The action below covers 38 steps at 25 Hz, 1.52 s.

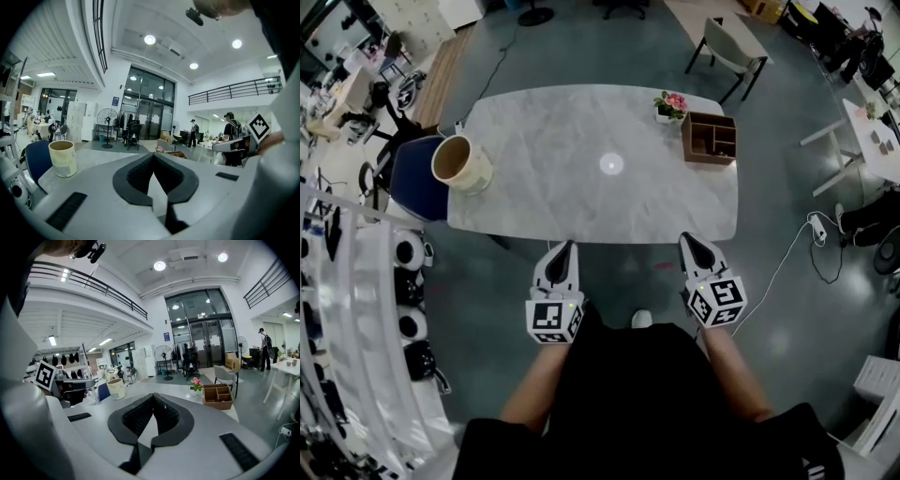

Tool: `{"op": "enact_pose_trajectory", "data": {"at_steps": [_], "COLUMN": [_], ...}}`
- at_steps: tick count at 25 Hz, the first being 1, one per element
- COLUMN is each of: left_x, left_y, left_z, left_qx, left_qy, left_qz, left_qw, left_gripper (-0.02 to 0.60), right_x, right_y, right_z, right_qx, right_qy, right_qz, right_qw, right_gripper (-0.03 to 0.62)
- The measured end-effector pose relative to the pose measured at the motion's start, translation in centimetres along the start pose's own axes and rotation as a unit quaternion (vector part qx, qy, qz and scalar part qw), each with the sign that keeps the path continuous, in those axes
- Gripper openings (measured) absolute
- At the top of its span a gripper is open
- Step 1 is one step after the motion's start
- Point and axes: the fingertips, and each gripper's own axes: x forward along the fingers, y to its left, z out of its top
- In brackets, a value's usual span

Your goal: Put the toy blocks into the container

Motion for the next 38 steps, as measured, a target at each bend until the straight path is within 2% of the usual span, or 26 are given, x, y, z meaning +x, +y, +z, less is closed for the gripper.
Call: {"op": "enact_pose_trajectory", "data": {"at_steps": [7,11,15,26,32,38], "left_x": [-3.2,-4.0,-4.1,-3.1,-3.1,-3.5], "left_y": [-8.3,-10.2,-11.5,-12.0,-11.1,-9.8], "left_z": [-2.2,-2.4,-2.4,-0.5,-0.6,-1.5], "left_qx": [0.0,0.002,0.011,-0.001,0.008,-0.013], "left_qy": [-0.002,-0.006,-0.005,-0.025,-0.024,-0.016], "left_qz": [0.026,0.034,0.022,0.025,0.037,0.039], "left_qw": [0.9997,0.9994,0.9997,0.9994,0.999,0.999], "left_gripper": [0.003,0.003,0.003,0.003,0.003,0.003], "right_x": [-7.1,-9.1,-10.1,-10.0,-8.6,-6.9], "right_y": [-4.7,-5.7,-6.2,-6.4,-6.2,-5.0], "right_z": [-1.6,-2.4,-2.6,-1.1,-1.2,-1.8], "right_qx": [-0.028,-0.029,-0.029,-0.044,-0.045,-0.052], "right_qy": [-0.01,-0.011,-0.016,-0.026,-0.024,-0.008], "right_qz": [-0.004,-0.006,-0.011,-0.007,0.003,0.011], "right_qw": [1.0,1.0,0.999,0.999,0.999,0.999], "right_gripper": [0.0,0.0,0.0,0.0,0.0,0.0]}}
